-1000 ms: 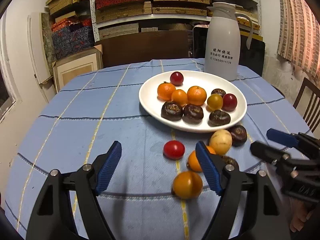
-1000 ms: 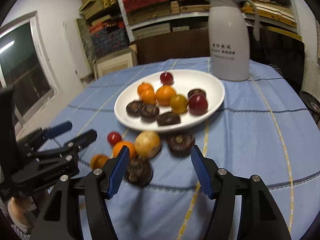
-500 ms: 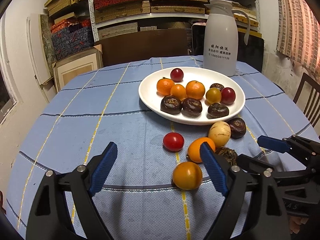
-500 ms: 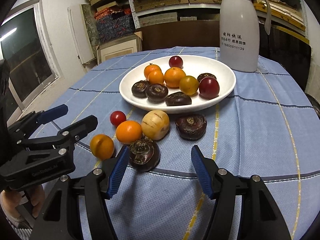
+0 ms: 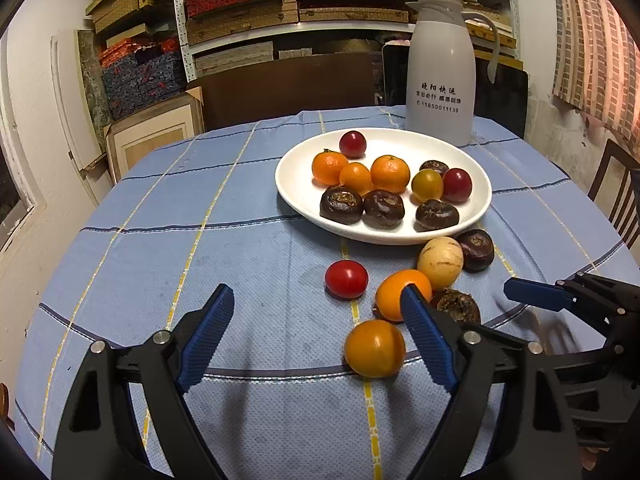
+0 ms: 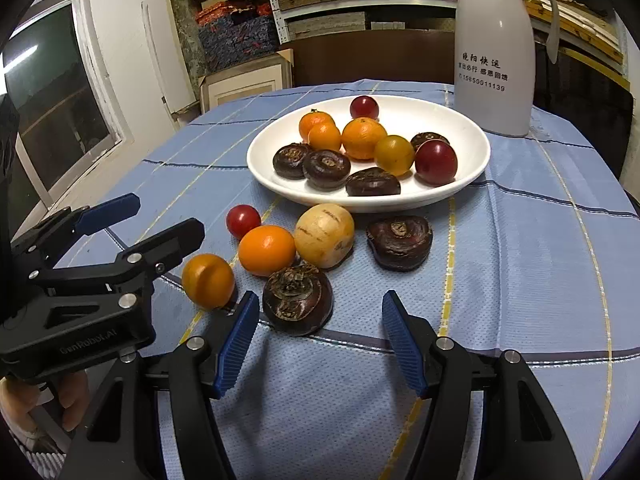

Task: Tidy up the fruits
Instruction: 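Grasp a yellow-orange citrus with the left tool while the right tool grasps a water chestnut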

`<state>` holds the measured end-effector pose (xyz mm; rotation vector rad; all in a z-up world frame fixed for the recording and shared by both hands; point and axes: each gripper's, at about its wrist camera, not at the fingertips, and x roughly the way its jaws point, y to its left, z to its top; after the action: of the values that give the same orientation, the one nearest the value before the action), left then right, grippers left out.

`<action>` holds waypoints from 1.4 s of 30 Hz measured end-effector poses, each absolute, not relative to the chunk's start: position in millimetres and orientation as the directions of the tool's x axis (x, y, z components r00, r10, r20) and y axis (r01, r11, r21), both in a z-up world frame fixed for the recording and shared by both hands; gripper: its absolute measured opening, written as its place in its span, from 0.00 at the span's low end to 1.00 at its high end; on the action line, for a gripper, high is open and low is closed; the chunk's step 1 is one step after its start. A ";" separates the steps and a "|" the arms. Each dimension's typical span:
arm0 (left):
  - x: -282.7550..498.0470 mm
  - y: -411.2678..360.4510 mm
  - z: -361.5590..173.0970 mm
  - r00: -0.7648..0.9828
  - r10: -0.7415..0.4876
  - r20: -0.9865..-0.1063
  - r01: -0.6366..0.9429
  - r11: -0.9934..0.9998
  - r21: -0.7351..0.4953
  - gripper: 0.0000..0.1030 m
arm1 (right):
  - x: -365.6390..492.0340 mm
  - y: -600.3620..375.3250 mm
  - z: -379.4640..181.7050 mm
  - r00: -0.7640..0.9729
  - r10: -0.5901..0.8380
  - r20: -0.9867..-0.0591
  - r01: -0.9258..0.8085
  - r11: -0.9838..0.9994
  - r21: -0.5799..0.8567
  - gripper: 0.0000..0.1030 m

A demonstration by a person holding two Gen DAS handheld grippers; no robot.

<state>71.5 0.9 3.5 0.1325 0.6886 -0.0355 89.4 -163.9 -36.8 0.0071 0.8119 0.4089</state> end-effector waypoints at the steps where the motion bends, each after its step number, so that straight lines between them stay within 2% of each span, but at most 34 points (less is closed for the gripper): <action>1: 72.0 1.2 3.4 0.771 0.012 -0.636 0.077 0.991 0.112 0.81 | 90.3 -163.2 -37.3 0.611 0.359 -0.705 -0.355 0.921 0.161 0.61; 3: 72.1 0.7 2.8 0.770 0.013 -0.638 0.078 0.990 0.115 0.81 | 90.2 -161.8 -37.8 0.606 0.362 -0.708 -0.361 0.919 0.161 0.58; 7: 72.5 0.0 2.3 0.769 0.015 -0.640 0.080 0.990 0.119 0.81 | 90.0 -159.9 -38.5 0.597 0.367 -0.714 -0.369 0.915 0.161 0.47; 12: 72.3 -0.9 0.9 0.766 0.015 -0.643 0.083 0.989 0.121 0.81 | 90.2 -158.7 -39.2 0.588 0.378 -0.715 -0.381 0.909 0.168 0.40; 15: 73.1 -1.1 0.6 0.764 0.013 -0.646 0.087 0.989 0.123 0.81 | 88.6 -156.7 -38.8 0.581 0.394 -0.713 -0.396 0.901 0.175 0.31; 20: 73.4 -0.7 -0.1 0.760 0.001 -0.650 0.095 0.989 0.112 0.81 | 86.3 -155.9 -37.5 0.580 0.396 -0.712 -0.402 0.899 0.172 0.26; 23: 73.6 -1.0 -2.6 0.754 0.001 -0.657 0.098 0.988 0.115 0.81 | 85.6 -160.2 -34.6 0.588 0.400 -0.703 -0.395 0.901 0.182 0.13; 30: 71.4 -9.1 -8.2 0.745 0.012 -0.666 0.121 0.981 0.153 0.81 | 87.9 -165.5 -36.4 0.573 0.411 -0.709 -0.390 0.898 0.205 0.15; 35: 67.3 -5.1 -13.1 0.724 -0.008 -0.689 0.139 0.981 0.134 0.81 | 87.0 -163.2 -37.2 0.579 0.401 -0.710 -0.392 0.901 0.189 0.15; 36: 66.2 -6.2 -14.4 0.722 -0.009 -0.692 0.144 0.980 0.138 0.81 | 87.6 -163.5 -37.1 0.580 0.398 -0.711 -0.389 0.902 0.187 0.17; 37: 65.2 -7.9 -15.5 0.719 -0.010 -0.695 0.153 0.978 0.145 0.81 | 88.2 -164.1 -37.5 0.582 0.392 -0.713 -0.382 0.905 0.186 0.24; 42: 75.4 -4.4 -23.5 0.677 -0.059 -0.734 0.180 0.980 0.088 0.81 | 93.1 -171.1 -38.1 0.567 0.417 -0.710 -0.364 0.901 0.238 0.28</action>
<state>75.4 -4.4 -23.5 0.1576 0.8176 -0.1347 93.1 -171.1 -38.1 0.0673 0.8522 0.4591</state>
